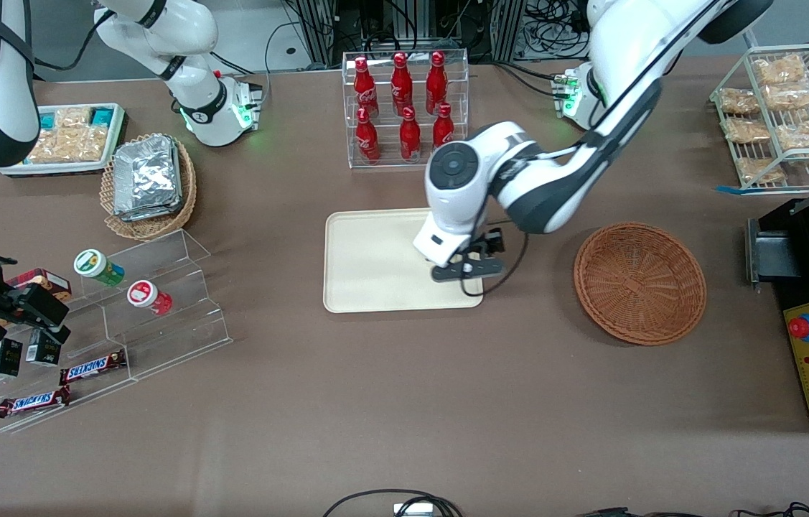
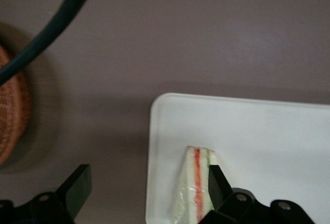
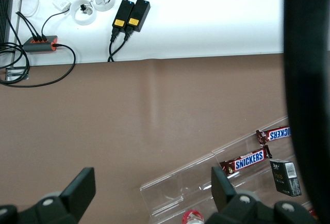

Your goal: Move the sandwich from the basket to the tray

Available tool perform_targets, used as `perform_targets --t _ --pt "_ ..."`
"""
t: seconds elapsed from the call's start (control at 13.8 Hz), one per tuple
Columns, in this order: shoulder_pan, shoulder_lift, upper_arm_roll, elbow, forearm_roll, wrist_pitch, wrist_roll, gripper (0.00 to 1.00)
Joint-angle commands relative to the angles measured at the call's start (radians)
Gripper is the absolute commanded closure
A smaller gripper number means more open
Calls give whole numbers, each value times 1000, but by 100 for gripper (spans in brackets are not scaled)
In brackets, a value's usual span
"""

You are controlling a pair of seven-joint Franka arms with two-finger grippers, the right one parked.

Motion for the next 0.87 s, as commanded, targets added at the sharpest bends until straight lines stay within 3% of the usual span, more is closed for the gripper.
perform_targets --t 0.0,0.51,0.65,0.8 --pt "48 -35 0 47 -18 -109 -12 0" --pt "162 -98 -3 124 -23 -263 9 0" --pt "177 -155 18 115 -74 -266 84 0" --pt "167 -248 150 97 -192 -269 240 0"
